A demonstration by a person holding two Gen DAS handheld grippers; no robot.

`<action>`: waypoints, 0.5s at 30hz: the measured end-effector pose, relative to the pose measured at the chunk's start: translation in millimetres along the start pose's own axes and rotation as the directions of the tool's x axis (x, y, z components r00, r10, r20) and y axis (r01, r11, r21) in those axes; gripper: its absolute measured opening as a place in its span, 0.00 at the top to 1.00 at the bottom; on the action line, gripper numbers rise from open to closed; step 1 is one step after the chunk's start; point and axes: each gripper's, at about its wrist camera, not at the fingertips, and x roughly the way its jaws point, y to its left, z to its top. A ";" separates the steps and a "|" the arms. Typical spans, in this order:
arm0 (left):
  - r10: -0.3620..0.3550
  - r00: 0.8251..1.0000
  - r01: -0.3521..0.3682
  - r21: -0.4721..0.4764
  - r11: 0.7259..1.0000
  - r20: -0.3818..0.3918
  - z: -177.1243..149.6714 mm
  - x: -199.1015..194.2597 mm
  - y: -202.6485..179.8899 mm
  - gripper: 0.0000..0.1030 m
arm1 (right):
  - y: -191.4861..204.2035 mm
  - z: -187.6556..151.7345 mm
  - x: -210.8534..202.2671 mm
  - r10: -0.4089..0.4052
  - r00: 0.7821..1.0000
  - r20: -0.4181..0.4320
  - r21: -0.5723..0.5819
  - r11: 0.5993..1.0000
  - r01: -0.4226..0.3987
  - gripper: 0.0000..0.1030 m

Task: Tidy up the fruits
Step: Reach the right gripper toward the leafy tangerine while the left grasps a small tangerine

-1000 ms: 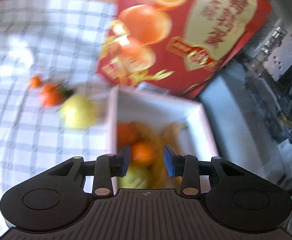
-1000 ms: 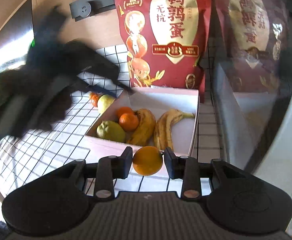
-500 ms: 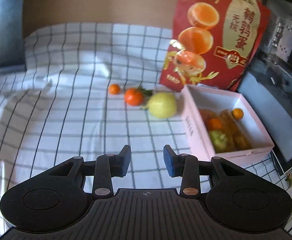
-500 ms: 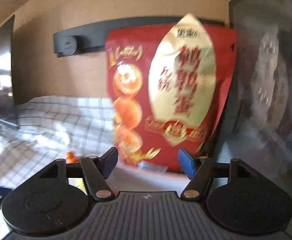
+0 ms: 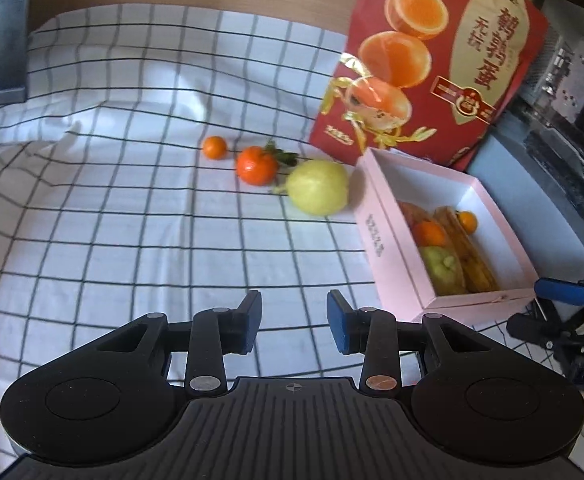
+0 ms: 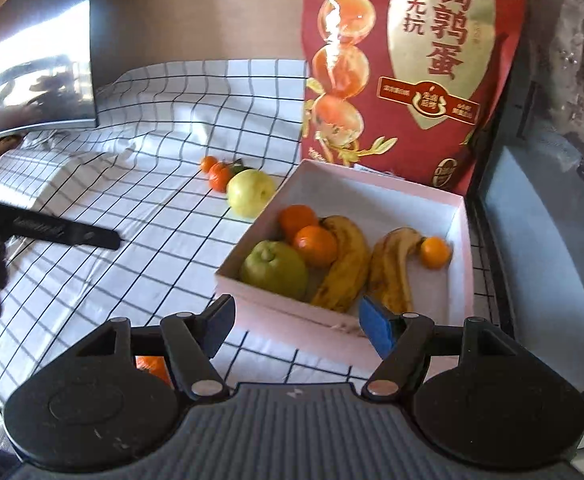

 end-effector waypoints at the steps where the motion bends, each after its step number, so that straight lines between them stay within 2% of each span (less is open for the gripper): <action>1: -0.005 1.000 0.005 0.007 1.000 -0.002 0.3 1.6 -1.5 0.61 | 1.7 0.4 -0.8 0.001 1.000 0.000 -0.005 1.000 -0.001 0.32; 11: -0.032 0.999 0.032 0.021 0.999 0.007 13.1 15.0 -3.1 0.61 | 18.1 10.4 -0.5 -0.033 0.999 0.016 -0.061 0.998 0.034 0.32; 15: -0.031 0.999 0.030 -0.069 0.997 -0.012 34.1 40.4 6.5 0.61 | 32.7 6.4 -1.8 -0.041 0.999 0.016 -0.135 0.990 0.043 0.32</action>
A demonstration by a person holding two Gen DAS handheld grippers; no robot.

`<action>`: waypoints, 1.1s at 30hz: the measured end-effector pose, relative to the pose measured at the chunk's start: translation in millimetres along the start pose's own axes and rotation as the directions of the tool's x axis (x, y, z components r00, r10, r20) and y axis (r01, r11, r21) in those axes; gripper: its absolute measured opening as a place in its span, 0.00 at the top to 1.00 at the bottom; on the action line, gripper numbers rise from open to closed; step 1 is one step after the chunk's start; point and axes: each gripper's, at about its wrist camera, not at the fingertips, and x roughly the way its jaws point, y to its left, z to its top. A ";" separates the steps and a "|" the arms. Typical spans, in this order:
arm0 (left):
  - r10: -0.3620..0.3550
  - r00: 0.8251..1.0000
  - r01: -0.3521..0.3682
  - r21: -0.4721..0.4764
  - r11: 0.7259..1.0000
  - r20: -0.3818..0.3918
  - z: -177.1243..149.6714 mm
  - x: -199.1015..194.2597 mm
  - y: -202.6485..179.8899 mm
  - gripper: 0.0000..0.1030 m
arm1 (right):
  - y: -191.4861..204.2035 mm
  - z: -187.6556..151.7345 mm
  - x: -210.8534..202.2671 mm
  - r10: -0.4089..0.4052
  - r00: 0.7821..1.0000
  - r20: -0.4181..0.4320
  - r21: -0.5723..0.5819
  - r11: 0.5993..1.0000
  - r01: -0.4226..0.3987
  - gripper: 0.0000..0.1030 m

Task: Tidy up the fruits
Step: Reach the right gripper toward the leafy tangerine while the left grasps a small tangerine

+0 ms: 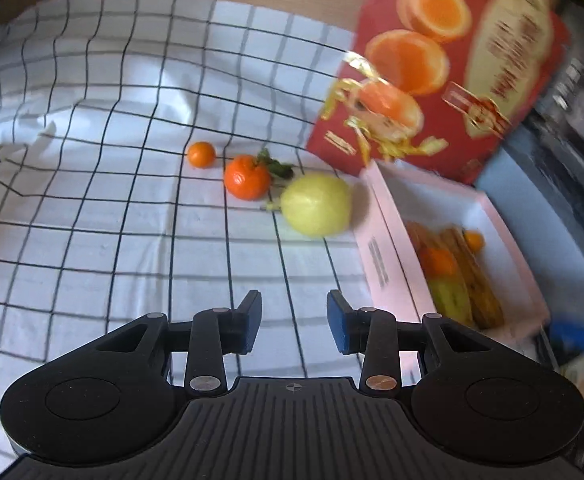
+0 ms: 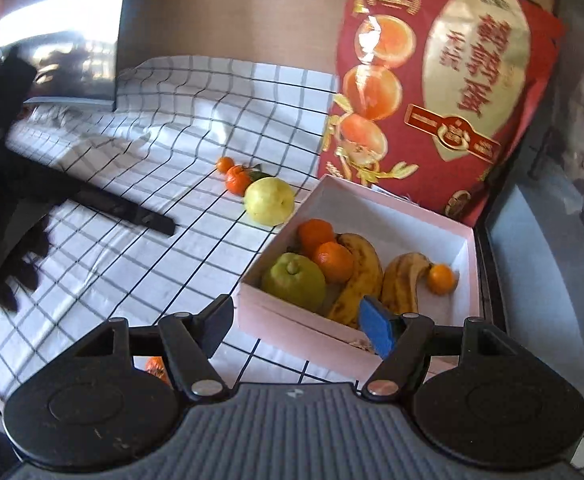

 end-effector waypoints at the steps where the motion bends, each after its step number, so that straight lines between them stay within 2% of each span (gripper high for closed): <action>1: -0.008 1.000 0.009 -0.027 1.000 0.006 6.3 4.7 3.3 0.61 | 2.3 -0.7 0.3 0.004 1.000 -0.008 -0.008 1.000 -0.004 0.32; 4: 0.003 0.999 0.000 -0.082 0.997 0.039 38.2 22.5 16.8 0.61 | 7.7 -3.3 2.0 0.004 0.999 -0.039 -0.010 1.000 -0.004 0.32; 8: 0.046 0.997 -0.047 0.007 0.999 0.057 79.5 47.5 30.5 0.61 | 10.2 -9.8 0.0 -0.013 0.997 -0.070 0.018 1.000 0.014 0.32; 12: 0.105 0.985 -0.113 0.051 0.992 0.136 101.5 54.7 50.7 0.61 | 13.0 -19.7 -2.5 -0.045 0.994 -0.096 0.034 0.998 0.048 0.32; 17: 0.171 0.982 -0.178 0.080 0.981 0.086 117.7 77.7 72.8 0.61 | 7.8 -32.7 0.1 -0.062 0.988 -0.138 0.096 0.992 0.076 0.32; 21: 0.118 0.992 -0.122 0.111 0.986 0.044 123.7 93.6 73.4 0.61 | 2.7 -34.6 5.5 -0.074 0.985 -0.154 0.126 0.988 0.094 0.32; 24: 0.130 0.991 -0.131 0.168 0.977 0.017 124.4 108.2 65.3 0.61 | 2.7 -34.2 8.5 -0.083 0.984 -0.160 0.125 0.987 0.104 0.32; 27: 0.101 0.995 -0.096 0.203 0.974 -0.017 123.5 123.3 59.9 0.60 | 3.0 -36.7 11.5 -0.081 0.982 -0.172 0.136 0.985 0.106 0.32; 30: 0.122 0.992 -0.109 0.240 0.965 -0.040 119.5 136.0 54.0 0.59 | 4.0 -39.2 13.5 -0.082 0.979 -0.185 0.147 0.983 0.110 0.32; 33: 0.133 0.991 -0.124 0.225 0.966 -0.022 118.2 140.0 56.7 0.61 | 5.3 -40.9 17.3 -0.077 0.978 -0.196 0.154 0.982 0.108 0.32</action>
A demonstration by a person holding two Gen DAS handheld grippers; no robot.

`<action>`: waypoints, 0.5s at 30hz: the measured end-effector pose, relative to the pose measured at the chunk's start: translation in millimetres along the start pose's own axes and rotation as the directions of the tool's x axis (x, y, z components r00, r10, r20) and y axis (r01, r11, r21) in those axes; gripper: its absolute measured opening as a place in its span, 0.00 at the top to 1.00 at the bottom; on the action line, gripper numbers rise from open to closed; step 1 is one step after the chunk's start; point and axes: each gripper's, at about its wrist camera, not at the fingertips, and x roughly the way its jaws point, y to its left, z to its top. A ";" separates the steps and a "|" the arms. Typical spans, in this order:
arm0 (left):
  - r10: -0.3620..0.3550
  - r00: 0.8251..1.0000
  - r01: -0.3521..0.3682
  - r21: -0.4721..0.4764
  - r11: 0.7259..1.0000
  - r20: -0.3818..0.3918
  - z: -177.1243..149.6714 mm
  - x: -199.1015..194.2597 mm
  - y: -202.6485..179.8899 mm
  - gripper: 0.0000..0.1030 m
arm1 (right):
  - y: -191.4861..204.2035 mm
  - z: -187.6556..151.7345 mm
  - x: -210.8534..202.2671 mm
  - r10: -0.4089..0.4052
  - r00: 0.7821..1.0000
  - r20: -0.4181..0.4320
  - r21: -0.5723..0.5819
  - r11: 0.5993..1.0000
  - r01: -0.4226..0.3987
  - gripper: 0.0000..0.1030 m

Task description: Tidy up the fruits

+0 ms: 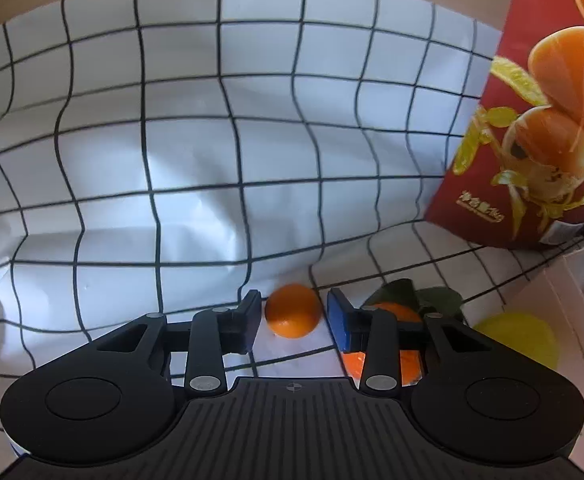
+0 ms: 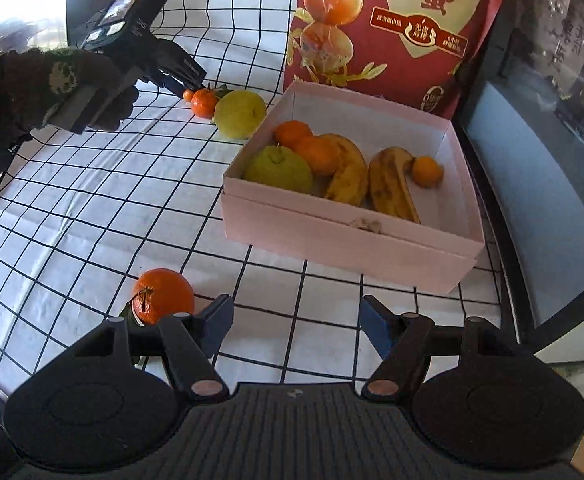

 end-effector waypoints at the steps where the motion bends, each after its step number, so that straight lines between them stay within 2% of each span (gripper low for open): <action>1: 0.008 1.000 -0.008 0.001 1.000 0.006 -0.8 0.0 1.4 0.66 | 1.2 -0.2 1.1 -0.002 1.000 -0.003 -0.004 1.000 0.002 0.32; 4: 0.029 0.999 -0.029 0.008 1.000 0.017 -5.0 -7.4 4.7 0.67 | 4.7 0.0 2.1 0.006 1.000 0.001 -0.019 1.000 -0.006 0.32; 7: 0.017 0.999 -0.015 -0.047 0.999 0.050 -19.9 -32.8 8.1 0.67 | 5.4 2.4 4.1 0.021 1.000 0.004 -0.023 1.000 -0.021 0.32; 11: -0.043 0.997 0.051 -0.126 0.991 0.065 -58.3 -82.1 4.9 0.67 | 13.0 7.5 8.6 0.066 0.998 0.016 -0.033 0.997 -0.066 0.32; 15: -0.103 0.995 0.103 -0.180 0.978 0.008 -110.8 -125.3 -9.8 0.67 | 31.5 10.8 11.8 0.151 0.988 0.031 -0.081 0.986 -0.148 0.32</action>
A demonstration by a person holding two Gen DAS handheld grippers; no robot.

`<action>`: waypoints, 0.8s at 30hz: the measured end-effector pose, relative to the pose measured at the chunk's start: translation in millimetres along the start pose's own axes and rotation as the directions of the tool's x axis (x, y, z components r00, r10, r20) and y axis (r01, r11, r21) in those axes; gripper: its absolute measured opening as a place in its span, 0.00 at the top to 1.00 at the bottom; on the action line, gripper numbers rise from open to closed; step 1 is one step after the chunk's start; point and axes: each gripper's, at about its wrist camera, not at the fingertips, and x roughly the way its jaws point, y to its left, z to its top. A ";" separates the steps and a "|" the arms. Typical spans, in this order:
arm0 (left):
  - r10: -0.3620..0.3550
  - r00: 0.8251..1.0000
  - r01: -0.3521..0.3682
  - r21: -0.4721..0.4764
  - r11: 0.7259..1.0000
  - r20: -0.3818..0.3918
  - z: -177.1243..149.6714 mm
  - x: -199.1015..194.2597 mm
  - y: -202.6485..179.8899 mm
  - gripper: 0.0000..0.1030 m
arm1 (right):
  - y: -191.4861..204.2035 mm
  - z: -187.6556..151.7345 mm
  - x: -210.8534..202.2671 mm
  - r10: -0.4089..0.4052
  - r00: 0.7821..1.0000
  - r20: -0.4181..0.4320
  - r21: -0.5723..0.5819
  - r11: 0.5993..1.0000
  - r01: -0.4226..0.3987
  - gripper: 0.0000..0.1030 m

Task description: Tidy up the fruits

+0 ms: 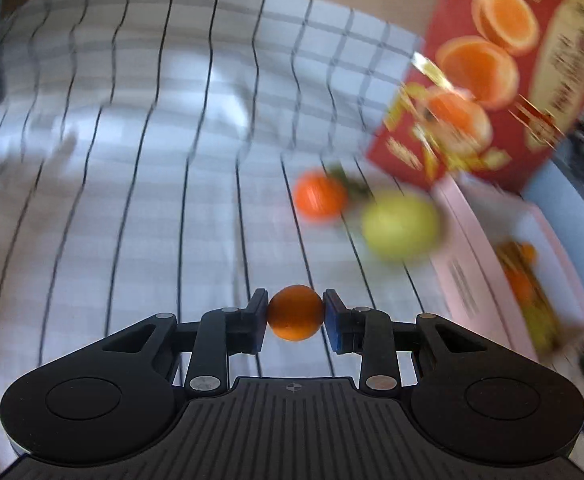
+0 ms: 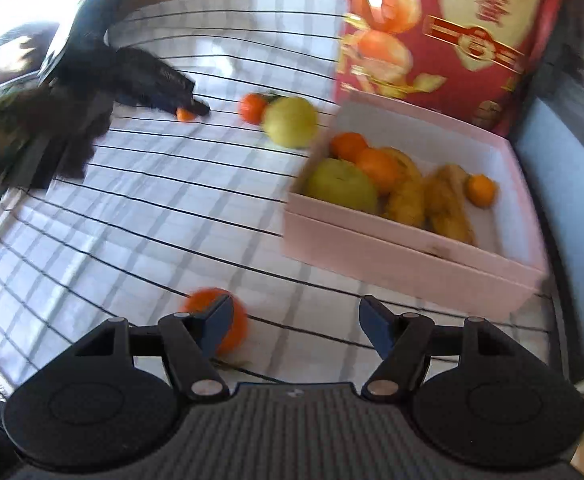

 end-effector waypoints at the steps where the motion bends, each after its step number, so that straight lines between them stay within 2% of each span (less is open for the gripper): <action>1: -0.006 1.000 0.006 -0.017 1.000 -0.014 -12.2 -8.6 -1.2 0.67 | 5.7 0.5 1.5 0.026 1.000 -0.001 -0.021 0.999 -0.026 0.32; 4: -0.011 0.998 0.007 -0.068 0.998 -0.068 -45.0 -21.9 -4.6 0.67 | 18.3 1.1 6.2 0.094 0.995 -0.023 -0.051 0.994 -0.095 0.32; 7: 0.003 0.992 -0.015 -0.095 0.995 -0.126 -67.8 -29.5 -9.1 0.67 | 29.7 0.8 10.3 0.116 0.993 -0.035 -0.085 0.989 -0.118 0.32; 11: -0.005 0.989 -0.010 -0.101 0.995 -0.148 -79.9 -40.5 -14.2 0.67 | 43.0 -1.0 10.2 0.133 0.990 -0.044 -0.154 0.978 -0.138 0.32; 15: -0.024 0.988 0.015 -0.057 0.998 -0.155 -86.0 -47.3 -25.0 0.67 | 48.0 -7.9 15.1 0.098 0.993 -0.060 -0.223 0.969 -0.109 0.32; 19: -0.019 0.989 0.021 0.012 1.000 -0.148 -89.4 -53.7 -43.7 0.67 | 36.8 -13.6 18.5 0.091 0.993 -0.069 -0.171 0.980 -0.102 0.32; 24: 0.010 0.989 0.001 0.076 0.997 -0.146 -94.5 -58.3 -56.1 0.67 | 32.2 -7.8 8.6 0.061 0.998 -0.020 -0.193 0.979 -0.064 0.32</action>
